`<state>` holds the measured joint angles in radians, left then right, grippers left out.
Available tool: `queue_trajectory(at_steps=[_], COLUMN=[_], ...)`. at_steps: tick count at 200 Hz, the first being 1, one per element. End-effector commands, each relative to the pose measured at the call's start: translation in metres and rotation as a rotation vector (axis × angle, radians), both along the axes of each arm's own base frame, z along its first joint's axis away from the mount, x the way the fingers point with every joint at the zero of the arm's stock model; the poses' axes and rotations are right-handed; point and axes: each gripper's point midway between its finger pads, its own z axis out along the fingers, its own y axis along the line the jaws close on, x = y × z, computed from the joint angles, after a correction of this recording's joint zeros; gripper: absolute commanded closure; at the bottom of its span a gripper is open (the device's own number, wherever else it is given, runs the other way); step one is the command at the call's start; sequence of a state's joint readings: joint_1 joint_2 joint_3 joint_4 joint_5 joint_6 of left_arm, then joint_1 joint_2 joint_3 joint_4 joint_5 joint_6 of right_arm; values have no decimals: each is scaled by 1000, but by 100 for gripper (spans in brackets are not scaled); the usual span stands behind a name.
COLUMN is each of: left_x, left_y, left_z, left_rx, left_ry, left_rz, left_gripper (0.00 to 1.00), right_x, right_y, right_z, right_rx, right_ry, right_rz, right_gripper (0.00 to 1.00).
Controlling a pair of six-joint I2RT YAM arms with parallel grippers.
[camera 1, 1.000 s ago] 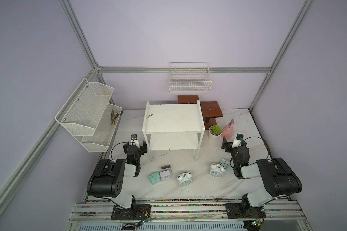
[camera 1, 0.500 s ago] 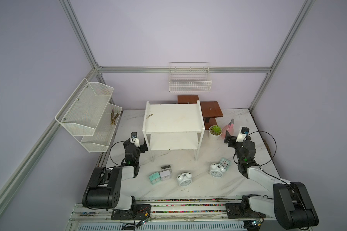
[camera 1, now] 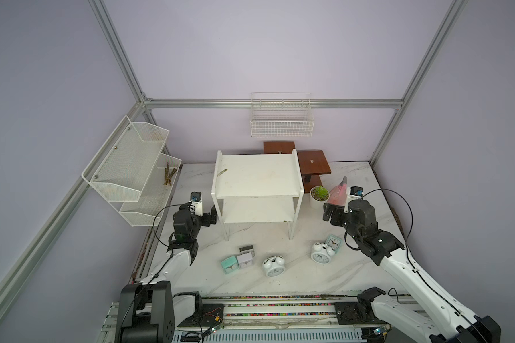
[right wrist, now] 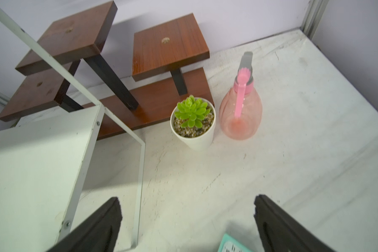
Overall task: Place the alarm clocks on the shelf by style
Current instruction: Adjust the shelf at the center of the board.
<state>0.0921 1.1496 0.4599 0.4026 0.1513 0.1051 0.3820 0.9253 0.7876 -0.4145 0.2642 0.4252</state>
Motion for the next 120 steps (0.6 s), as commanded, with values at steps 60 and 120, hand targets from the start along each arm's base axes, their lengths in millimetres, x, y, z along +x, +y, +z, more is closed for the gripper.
queue_trajectory(at_steps=[60, 120], left_x=[-61, -95], left_y=[-57, -52], left_z=[-9, 2], left_rx=[60, 195], left_ry=[351, 480], left_rz=[-532, -598], left_gripper=[0, 0], right_x=[-72, -95], right_y=[49, 117], right_z=[-22, -26], right_rx=[28, -12], right_ry=[227, 239], right_rz=[123, 371], right_gripper=[1, 1])
